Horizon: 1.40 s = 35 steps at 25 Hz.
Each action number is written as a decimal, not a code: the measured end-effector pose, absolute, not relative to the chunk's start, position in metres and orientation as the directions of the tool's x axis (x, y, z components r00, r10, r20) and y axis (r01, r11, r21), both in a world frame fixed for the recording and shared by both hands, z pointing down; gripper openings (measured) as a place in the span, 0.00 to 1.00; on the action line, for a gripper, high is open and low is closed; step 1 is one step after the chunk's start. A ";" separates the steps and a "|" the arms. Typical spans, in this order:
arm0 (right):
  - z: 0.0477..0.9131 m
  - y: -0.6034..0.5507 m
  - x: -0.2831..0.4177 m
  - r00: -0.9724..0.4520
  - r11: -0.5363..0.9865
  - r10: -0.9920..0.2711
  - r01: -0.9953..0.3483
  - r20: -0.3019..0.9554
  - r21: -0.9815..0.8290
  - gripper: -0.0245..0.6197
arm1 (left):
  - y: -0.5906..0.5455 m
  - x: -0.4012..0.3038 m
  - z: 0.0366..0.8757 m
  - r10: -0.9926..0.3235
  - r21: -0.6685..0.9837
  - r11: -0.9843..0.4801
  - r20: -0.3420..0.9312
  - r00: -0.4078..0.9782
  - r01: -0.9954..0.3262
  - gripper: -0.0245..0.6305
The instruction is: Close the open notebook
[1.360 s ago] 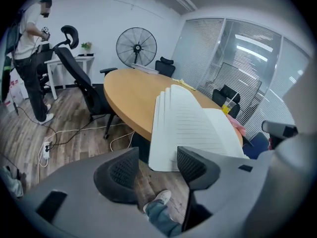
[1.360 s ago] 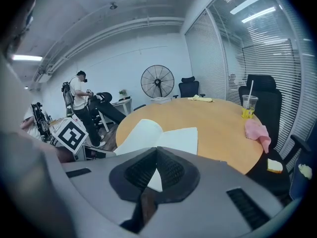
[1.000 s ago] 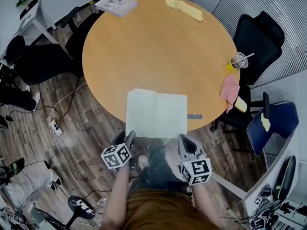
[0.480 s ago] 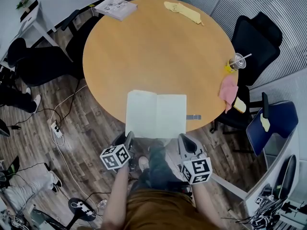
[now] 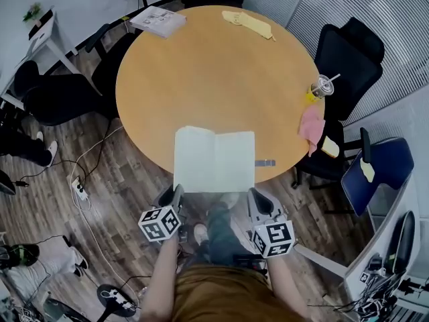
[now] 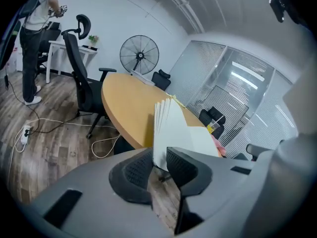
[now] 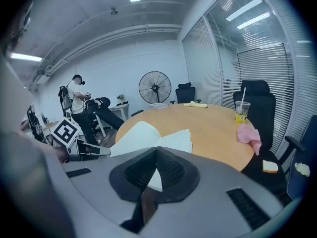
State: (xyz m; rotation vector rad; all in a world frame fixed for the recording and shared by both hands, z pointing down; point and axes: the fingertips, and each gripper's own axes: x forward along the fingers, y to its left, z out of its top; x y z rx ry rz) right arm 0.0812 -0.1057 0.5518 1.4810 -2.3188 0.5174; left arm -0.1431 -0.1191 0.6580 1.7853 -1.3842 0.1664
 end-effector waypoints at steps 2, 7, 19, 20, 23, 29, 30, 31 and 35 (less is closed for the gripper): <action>0.547 -0.104 0.083 -0.391 0.382 -0.798 -0.917 0.459 -0.117 0.06 | -0.119 -0.143 0.651 -0.741 0.527 -0.040 0.555 0.379 -0.849 0.20; 0.538 -0.097 0.092 -0.368 0.357 -0.821 -0.927 0.437 -0.111 0.06 | -0.118 -0.138 0.640 -0.747 0.508 -0.078 0.541 0.387 -0.858 0.18; 0.520 -0.080 0.095 -0.354 0.344 -0.848 -0.934 0.393 -0.100 0.06 | -0.118 -0.116 0.606 -0.754 0.452 -0.204 0.493 0.434 -0.868 0.15; 0.519 -0.078 0.096 -0.353 0.342 -0.850 -0.934 0.391 -0.099 0.06 | -0.117 -0.113 0.603 -0.755 0.450 -0.212 0.488 0.438 -0.868 0.14; 0.517 -0.074 0.101 -0.349 0.339 -0.855 -0.936 0.383 -0.097 0.06 | -0.116 -0.106 0.595 -0.757 0.443 -0.236 0.475 0.450 -0.865 0.14; 0.513 -0.068 0.114 -0.342 0.331 -0.862 -0.939 0.375 -0.095 0.06 | -0.115 -0.087 0.581 -0.761 0.422 -0.275 0.454 0.464 -0.864 0.12; 0.512 -0.067 0.115 -0.342 0.331 -0.862 -0.939 0.374 -0.094 0.06 | -0.115 -0.083 0.579 -0.760 0.418 -0.283 0.451 0.468 -0.863 0.12; 0.512 -0.066 0.116 -0.341 0.331 -0.863 -0.939 0.372 -0.093 0.06 | -0.115 -0.080 0.576 -0.759 0.414 -0.293 0.448 0.473 -0.862 0.12; 0.509 -0.061 0.122 -0.342 0.333 -0.867 -0.939 0.363 -0.090 0.06 | -0.113 -0.065 0.569 -0.756 0.398 -0.326 0.435 0.489 -0.858 0.11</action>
